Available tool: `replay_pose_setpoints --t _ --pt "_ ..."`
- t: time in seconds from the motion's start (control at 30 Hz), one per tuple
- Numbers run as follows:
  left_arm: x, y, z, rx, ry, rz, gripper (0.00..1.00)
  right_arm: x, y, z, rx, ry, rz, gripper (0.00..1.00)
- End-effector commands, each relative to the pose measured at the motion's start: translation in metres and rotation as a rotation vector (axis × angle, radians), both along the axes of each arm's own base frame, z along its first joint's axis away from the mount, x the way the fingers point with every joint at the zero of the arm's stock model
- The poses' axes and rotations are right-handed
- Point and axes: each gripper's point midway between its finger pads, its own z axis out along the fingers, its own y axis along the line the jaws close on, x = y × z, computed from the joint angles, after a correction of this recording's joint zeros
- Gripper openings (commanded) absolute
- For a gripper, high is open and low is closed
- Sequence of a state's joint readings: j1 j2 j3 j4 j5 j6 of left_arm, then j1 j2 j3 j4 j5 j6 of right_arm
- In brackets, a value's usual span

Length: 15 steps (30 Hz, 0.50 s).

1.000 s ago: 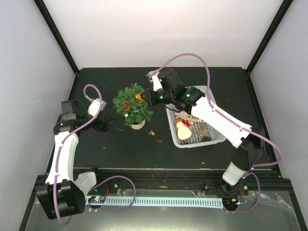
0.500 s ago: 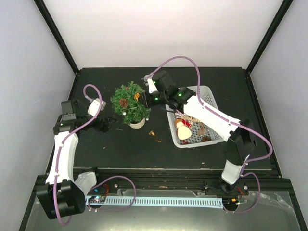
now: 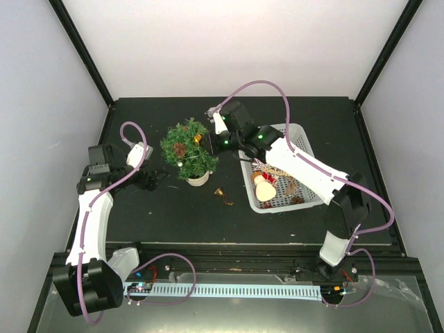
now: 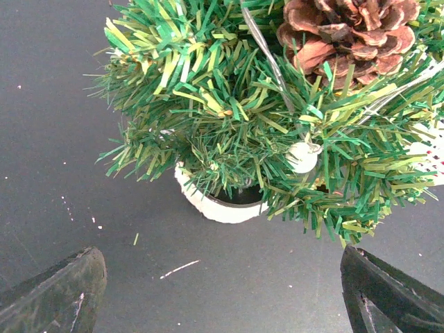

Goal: Decorate the small christmas tree

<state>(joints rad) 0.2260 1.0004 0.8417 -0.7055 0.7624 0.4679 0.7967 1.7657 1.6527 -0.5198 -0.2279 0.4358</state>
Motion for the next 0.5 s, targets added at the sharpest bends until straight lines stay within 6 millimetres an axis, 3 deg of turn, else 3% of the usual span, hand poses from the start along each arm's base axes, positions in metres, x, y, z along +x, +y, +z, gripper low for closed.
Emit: replay_pose_setpoints --t 0.0,0.27,0.47 --pt "0.000 -0.002 0.004 -0.009 -0.021 -0.014 0.93 -0.005 -0.005 0.030 0.036 -0.050 0.000 0.24" --pt "0.000 -0.002 0.005 -0.012 -0.021 -0.017 0.93 -0.009 -0.012 0.036 0.030 -0.063 -0.009 0.26" --pt "0.000 -0.001 0.005 -0.008 -0.023 -0.015 0.93 -0.015 -0.021 0.038 0.024 -0.070 -0.017 0.33"
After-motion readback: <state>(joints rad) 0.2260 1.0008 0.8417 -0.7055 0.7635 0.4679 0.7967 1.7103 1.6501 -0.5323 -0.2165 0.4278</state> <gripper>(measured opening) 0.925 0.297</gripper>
